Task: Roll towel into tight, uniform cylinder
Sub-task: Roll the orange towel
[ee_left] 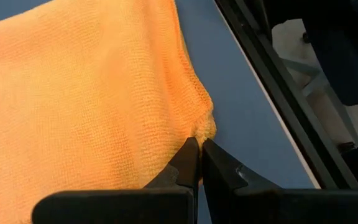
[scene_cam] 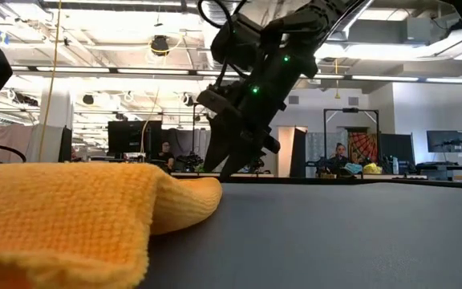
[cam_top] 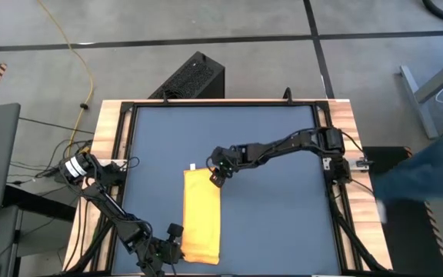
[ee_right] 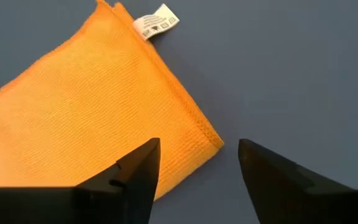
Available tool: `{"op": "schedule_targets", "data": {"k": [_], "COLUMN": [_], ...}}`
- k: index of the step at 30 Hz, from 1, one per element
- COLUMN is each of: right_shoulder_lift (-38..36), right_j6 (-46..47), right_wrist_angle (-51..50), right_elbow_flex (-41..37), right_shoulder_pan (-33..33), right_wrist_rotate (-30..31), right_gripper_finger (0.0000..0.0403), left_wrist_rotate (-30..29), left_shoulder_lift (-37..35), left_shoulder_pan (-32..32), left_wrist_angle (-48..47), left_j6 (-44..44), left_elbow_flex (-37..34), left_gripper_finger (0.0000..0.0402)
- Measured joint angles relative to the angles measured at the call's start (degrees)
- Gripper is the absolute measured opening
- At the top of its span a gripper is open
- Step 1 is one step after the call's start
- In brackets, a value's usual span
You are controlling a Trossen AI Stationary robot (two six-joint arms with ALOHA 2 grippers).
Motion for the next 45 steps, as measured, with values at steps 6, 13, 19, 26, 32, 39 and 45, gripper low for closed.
{"op": "schedule_targets", "data": {"k": [6, 13, 19, 26, 32, 39, 45], "right_shoulder_lift": [1.68, 5.43, 5.49, 5.45, 3.05, 0.35, -0.43], "right_j6": [0.62, 0.83, -1.23, -4.42, -4.60, -6.98, -7.21], "right_wrist_angle": [0.72, 3.09, 3.15, 2.99, 0.61, -2.61, -6.04], "right_elbow_flex": [0.05, 0.13, 0.15, 0.13, -0.14, -0.04, -0.04], "right_shoulder_pan": [0.83, 1.41, 3.14, 3.44, 2.30, -1.44, -4.33], "right_wrist_rotate": [2.86, 4.09, 10.43, 10.73, 10.86, 13.79, 15.86], "right_gripper_finger": [0.0247, 0.0227, 0.0145, 0.0016, 0.0025, 0.0016, 0.0019], "left_wrist_rotate": [1.50, 2.75, 2.75, 3.31, 1.34, -2.90, -3.85], "left_shoulder_lift": [0.00, 0.00, 0.00, 0.00, 0.00, 0.00, 0.00], "left_shoulder_pan": [1.68, 2.76, 2.87, 3.86, 5.00, 7.31, 9.99], "left_wrist_angle": [-0.66, -0.84, -0.84, -0.16, -0.15, -0.35, -0.97], "left_j6": [-0.13, -0.15, 0.74, 0.74, 1.37, 1.88, 4.30], "left_elbow_flex": [0.00, 0.00, 0.00, 0.00, 0.00, 0.00, 0.00], "left_gripper_finger": [0.0000, 0.0000, 0.0000, 0.0000, 0.0000, 0.0000, 0.0000]}}
